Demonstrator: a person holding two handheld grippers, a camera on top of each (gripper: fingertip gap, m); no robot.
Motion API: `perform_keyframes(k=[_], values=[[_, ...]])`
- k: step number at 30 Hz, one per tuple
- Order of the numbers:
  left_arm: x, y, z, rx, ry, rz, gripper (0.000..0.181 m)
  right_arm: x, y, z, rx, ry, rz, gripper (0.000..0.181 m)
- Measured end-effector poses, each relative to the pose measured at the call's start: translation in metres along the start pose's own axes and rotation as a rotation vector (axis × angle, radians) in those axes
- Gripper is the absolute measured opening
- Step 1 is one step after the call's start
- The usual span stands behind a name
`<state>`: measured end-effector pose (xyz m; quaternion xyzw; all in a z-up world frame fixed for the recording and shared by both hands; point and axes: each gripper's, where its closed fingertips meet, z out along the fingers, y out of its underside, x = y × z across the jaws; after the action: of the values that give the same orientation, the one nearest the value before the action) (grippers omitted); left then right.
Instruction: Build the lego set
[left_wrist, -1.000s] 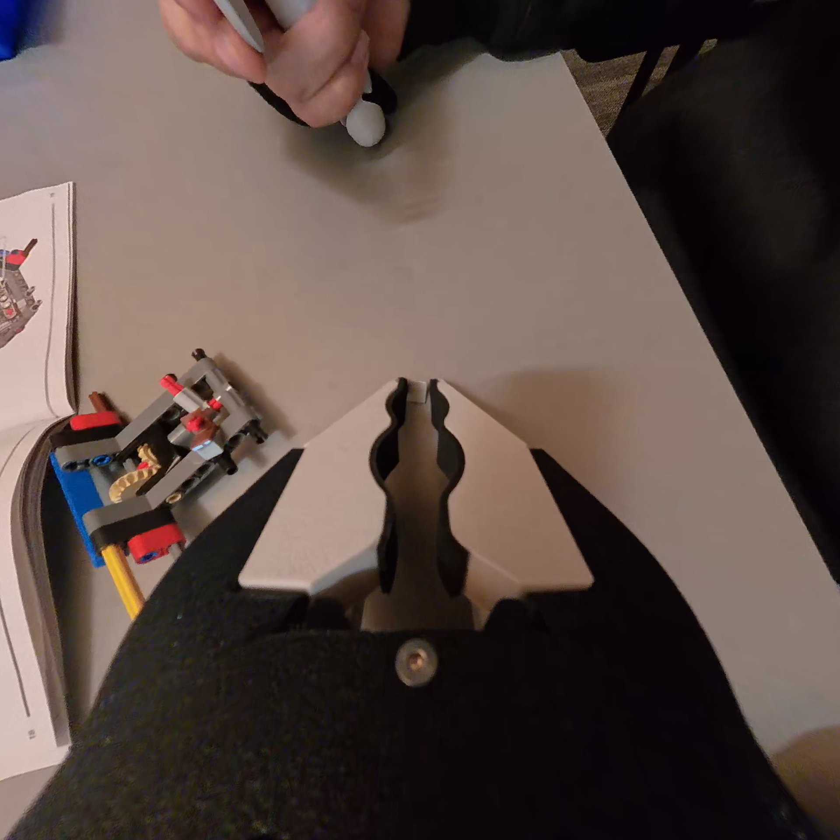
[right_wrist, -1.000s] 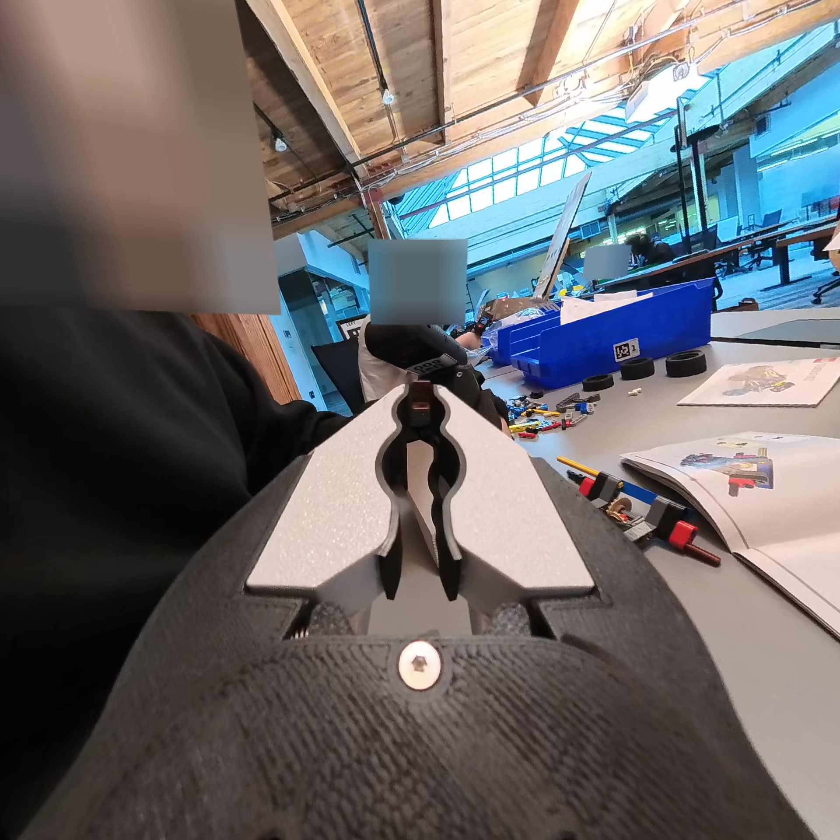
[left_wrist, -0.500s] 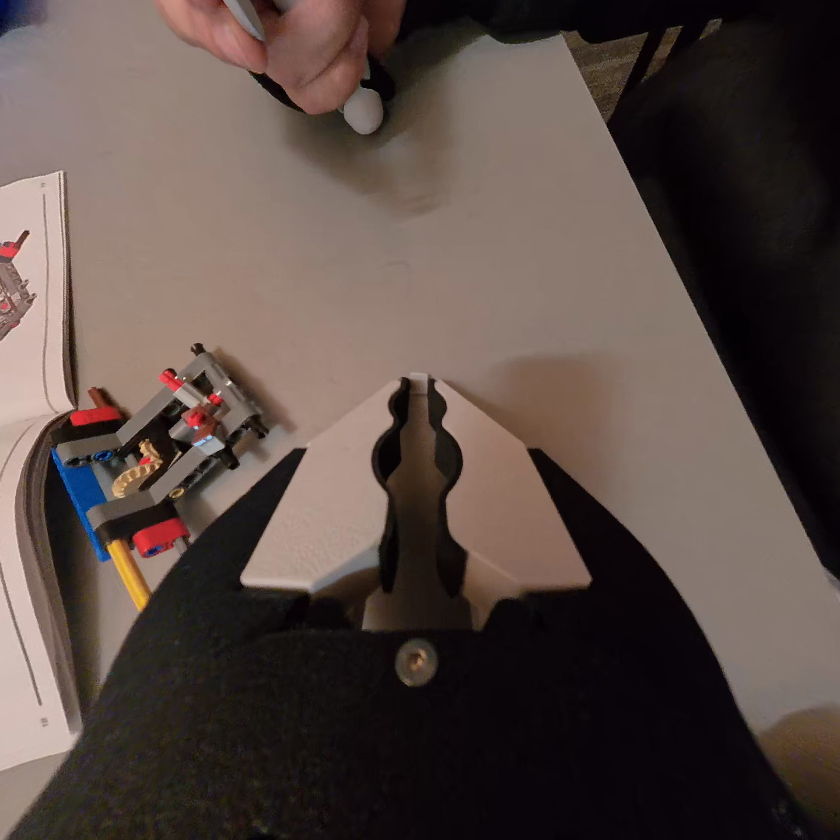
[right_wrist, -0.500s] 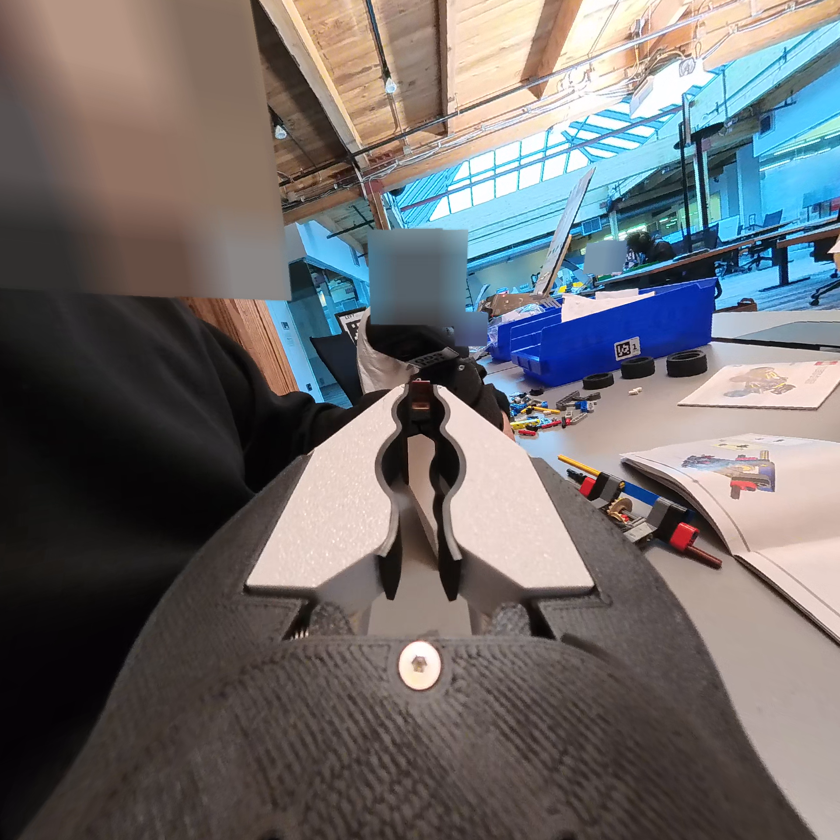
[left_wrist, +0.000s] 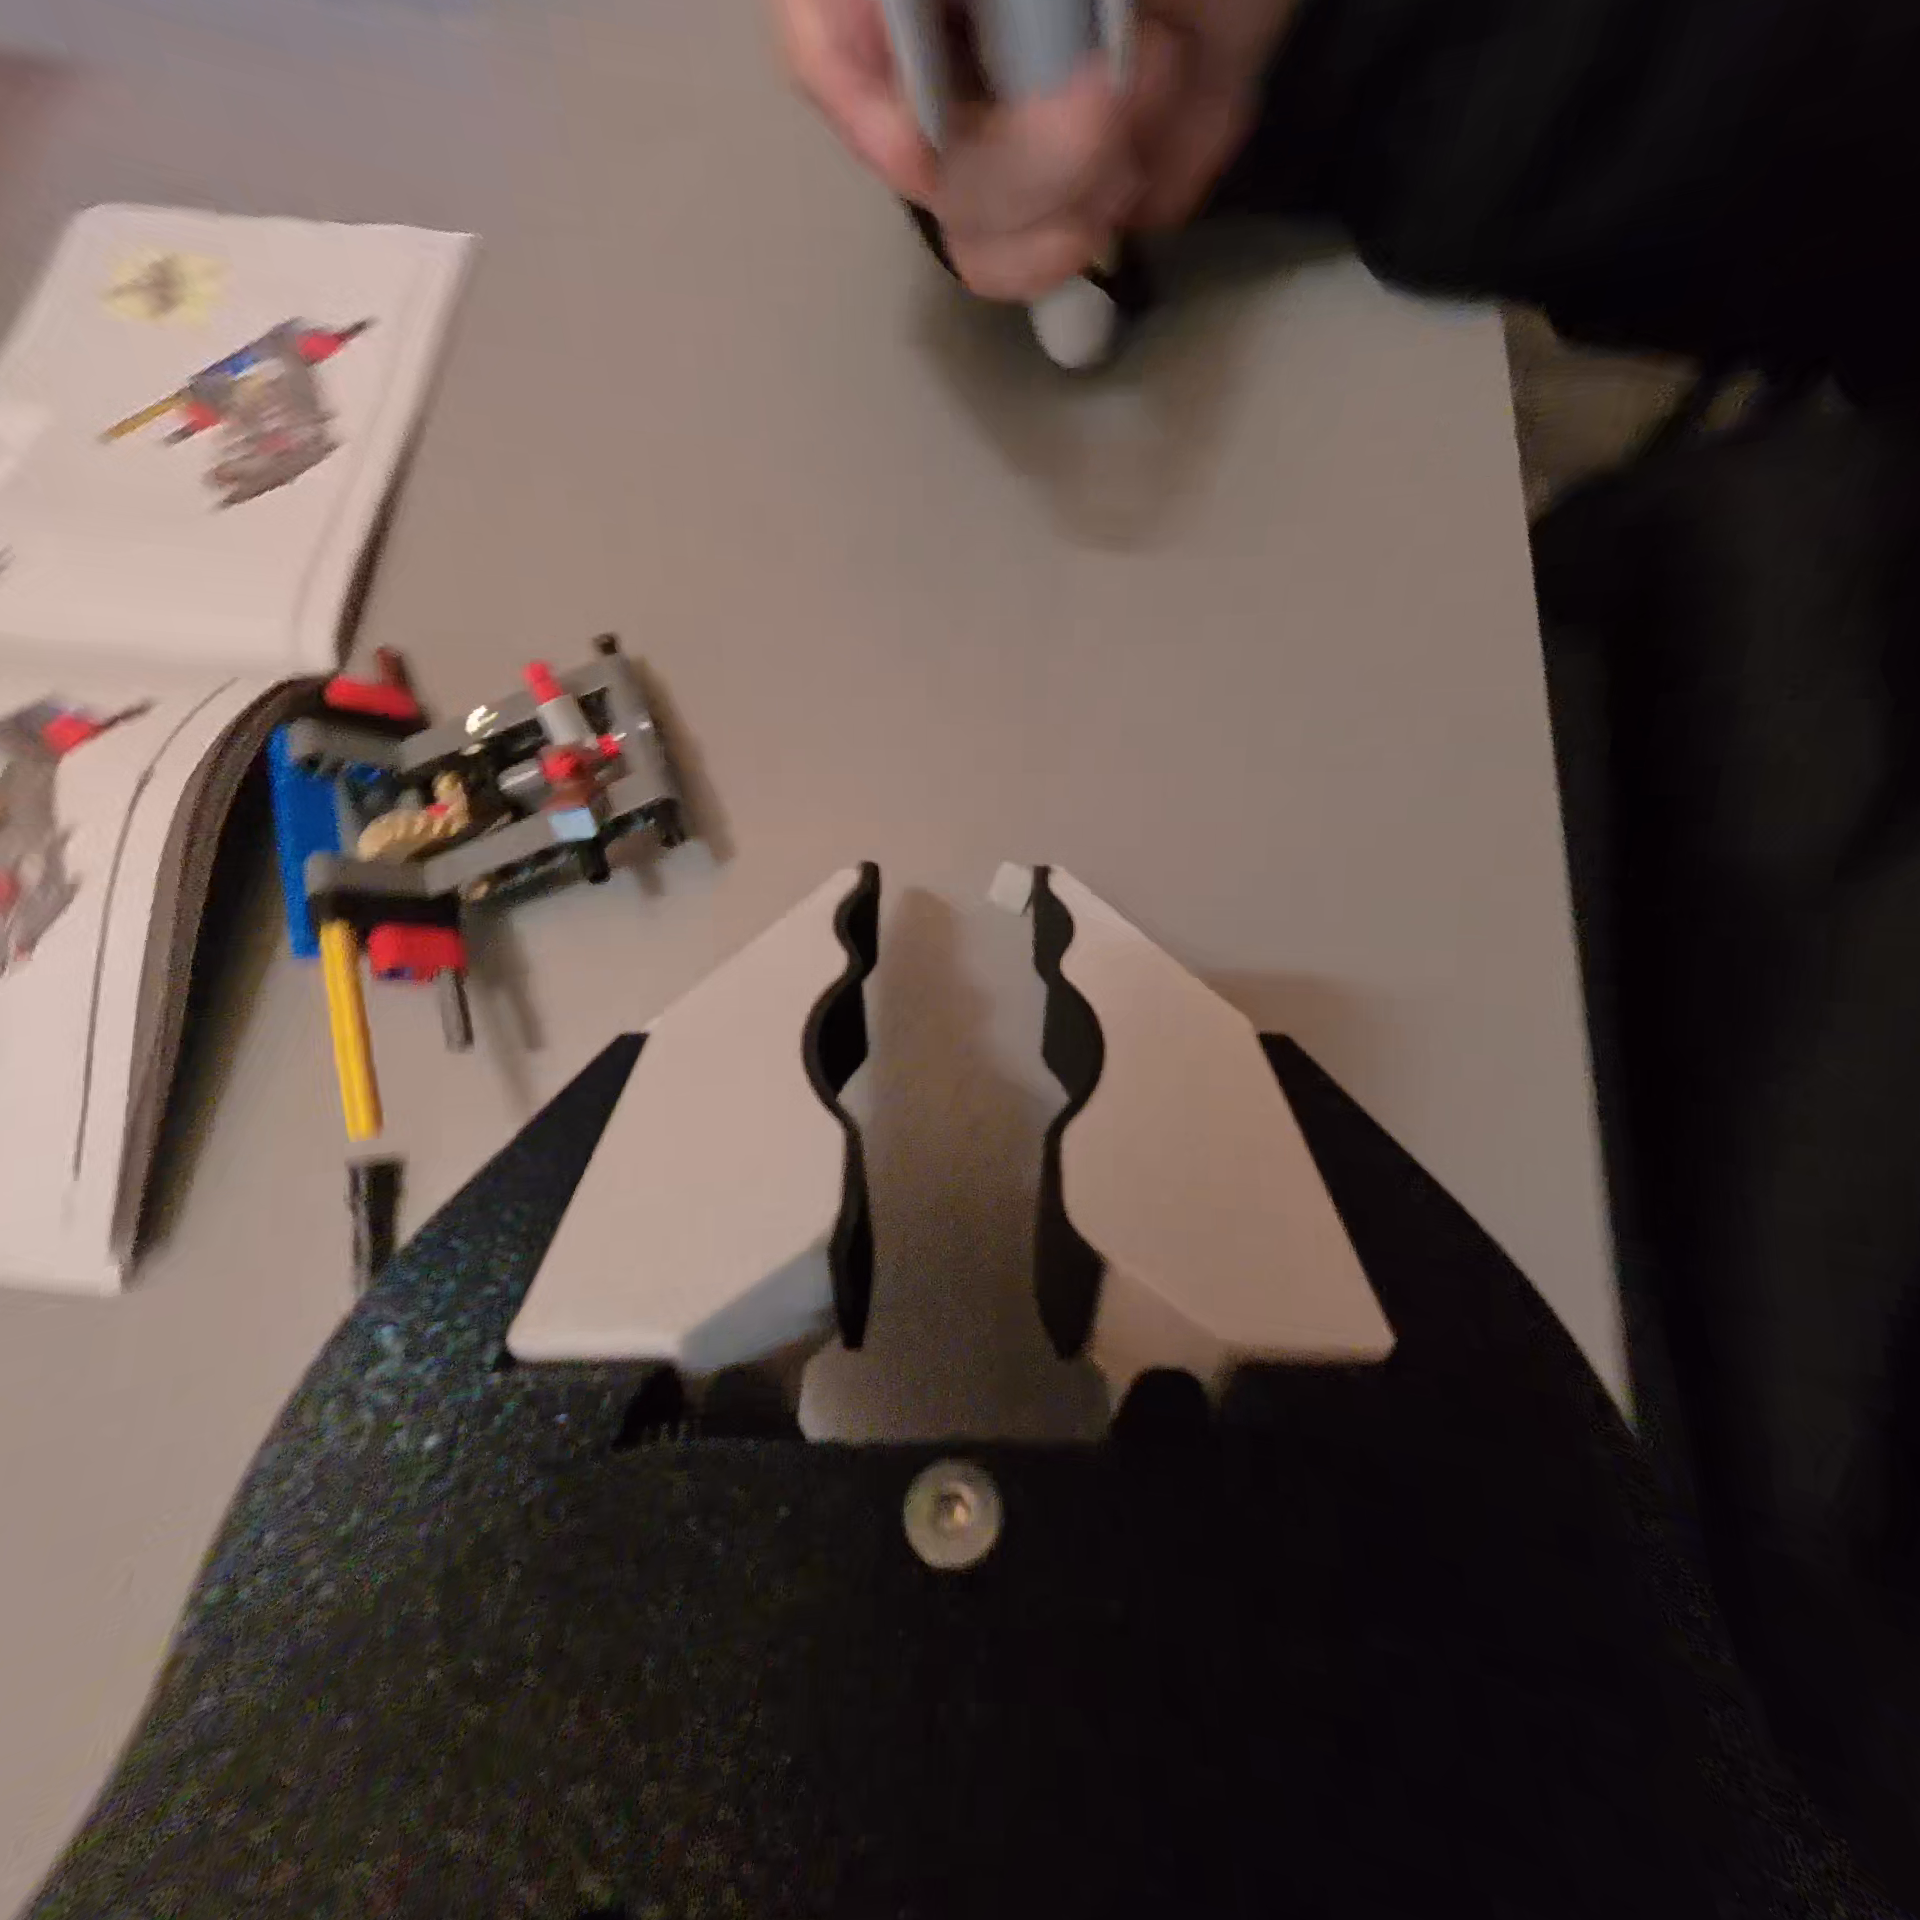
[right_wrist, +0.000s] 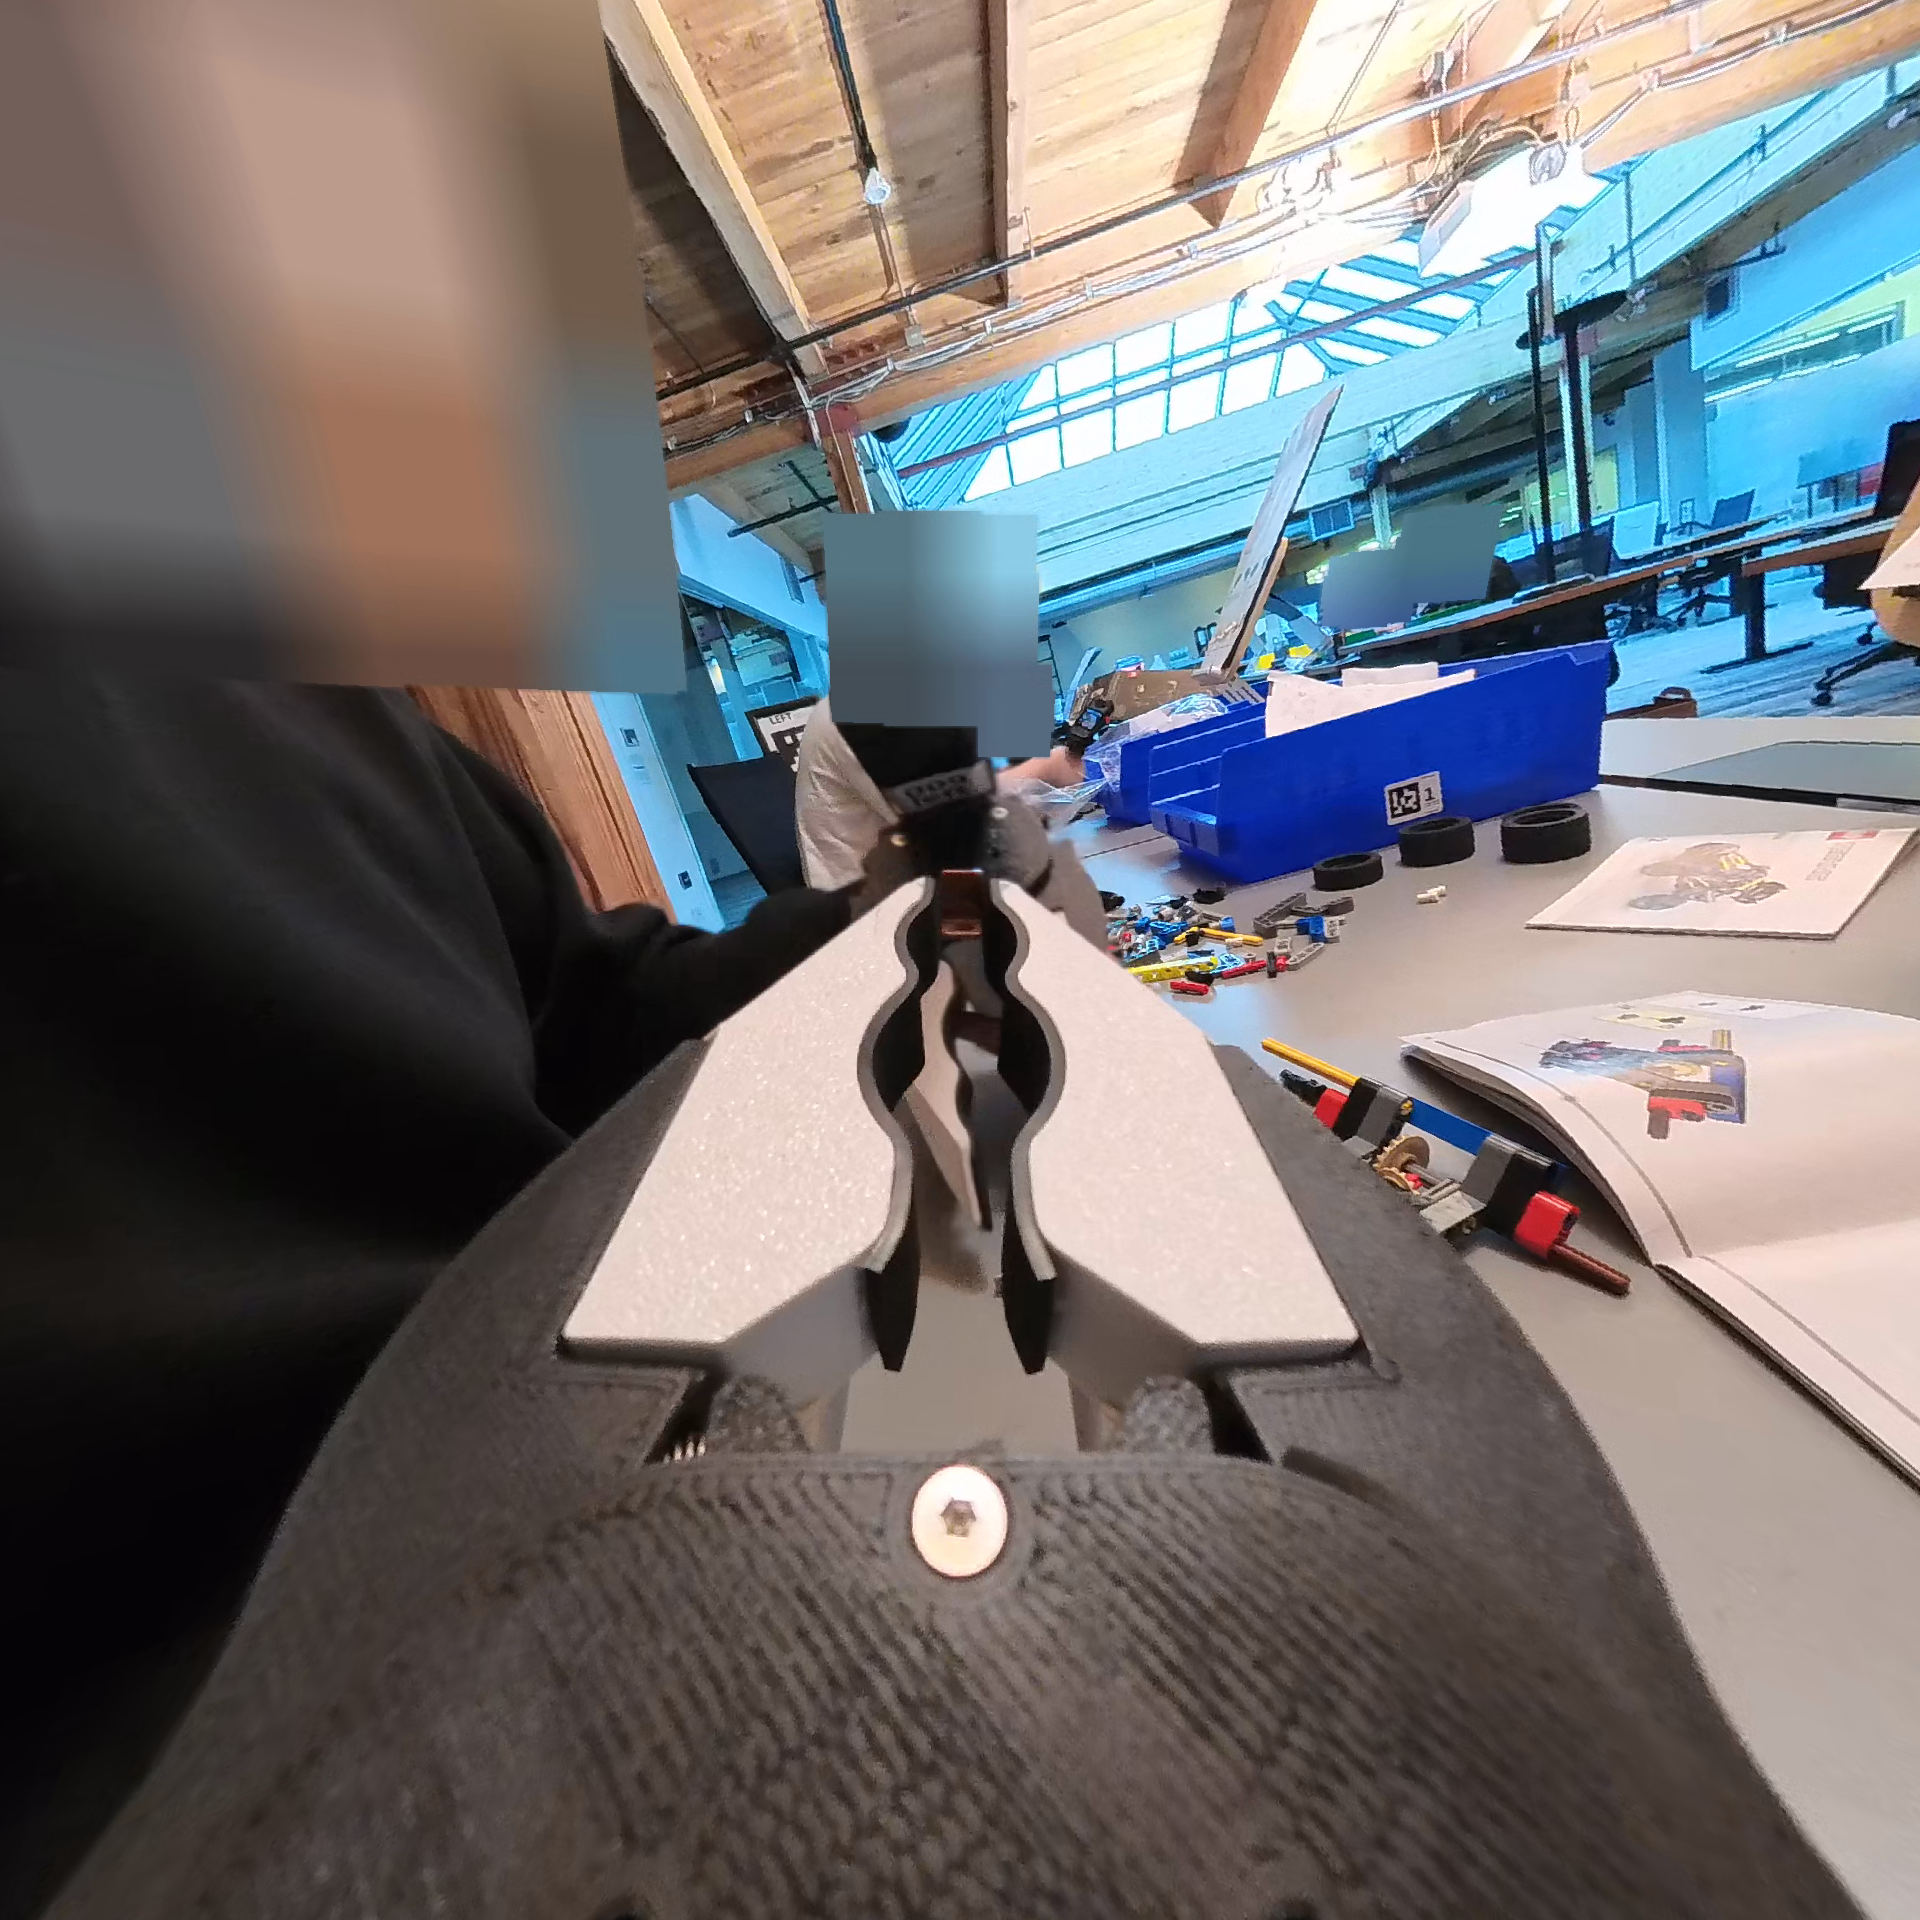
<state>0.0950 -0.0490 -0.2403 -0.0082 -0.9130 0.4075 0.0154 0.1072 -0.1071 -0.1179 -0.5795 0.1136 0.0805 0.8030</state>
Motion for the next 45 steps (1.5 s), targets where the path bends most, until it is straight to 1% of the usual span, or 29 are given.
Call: perform_keyframes(k=[1, 2, 3, 4, 6, 8, 12, 19, 28, 31, 33, 35, 37, 39, 42, 45], values=[[-0.002, -0.005, -0.004, 0.03, -0.065, -0.093, 0.032, 0.0, 0.0, 0.0, 0.001, 0.004, -0.004, 0.006], [-0.003, -0.01, -0.007, 0.07, -0.137, -0.192, 0.029, 0.0, 0.0, 0.0, 0.001, 0.005, -0.006, 0.005], [-0.005, -0.013, -0.009, 0.104, -0.203, -0.277, 0.032, 0.0, 0.0, 0.0, 0.002, 0.004, -0.005, 0.006], [-0.001, -0.014, -0.008, 0.125, -0.234, -0.322, 0.035, 0.0, 0.0, 0.0, 0.002, 0.003, -0.001, 0.006], [0.003, -0.009, -0.003, 0.102, -0.298, -0.344, 0.036, 0.0, 0.0, 0.0, 0.002, -0.003, 0.006, 0.006], [-0.004, 0.001, 0.001, 0.057, -0.39, -0.337, 0.036, -0.001, 0.0, 0.0, 0.001, -0.007, 0.004, 0.006], [-0.003, 0.002, 0.011, 0.071, -0.363, -0.408, 0.038, -0.002, 0.0, 0.0, 0.003, -0.011, -0.001, 0.005], [-0.006, 0.009, 0.009, 0.04, -0.38, -0.403, 0.037, -0.001, -0.001, -0.001, 0.01, -0.012, 0.004, 0.005], [-0.016, 0.028, -0.014, -0.014, -0.451, -0.396, 0.037, -0.001, -0.002, -0.001, 0.011, -0.013, 0.008, 0.005], [-0.015, 0.021, -0.02, 0.029, -0.437, -0.416, 0.032, -0.001, -0.001, -0.001, 0.009, -0.012, 0.008, 0.006], [-0.01, 0.013, -0.017, 0.039, -0.42, -0.416, 0.025, -0.001, -0.001, -0.001, 0.009, -0.013, 0.009, 0.006], [-0.003, 0.011, -0.008, -0.01, -0.394, -0.415, 0.024, -0.001, -0.001, -0.001, 0.009, -0.013, 0.009, 0.006], [0.003, 0.011, 0.003, -0.091, -0.369, -0.42, 0.025, -0.001, -0.001, -0.001, 0.009, -0.013, 0.009, 0.006], [0.001, 0.011, 0.008, -0.136, -0.387, -0.417, 0.021, -0.001, -0.001, -0.001, 0.009, -0.014, 0.008, 0.006], [-0.005, 0.009, 0.01, -0.152, -0.414, -0.433, 0.016, -0.001, -0.002, -0.001, 0.012, -0.013, 0.004, 0.006], [-0.009, 0.016, 0.004, -0.192, -0.467, -0.422, 0.015, -0.001, -0.002, -0.001, 0.012, -0.013, 0.0, 0.006]])
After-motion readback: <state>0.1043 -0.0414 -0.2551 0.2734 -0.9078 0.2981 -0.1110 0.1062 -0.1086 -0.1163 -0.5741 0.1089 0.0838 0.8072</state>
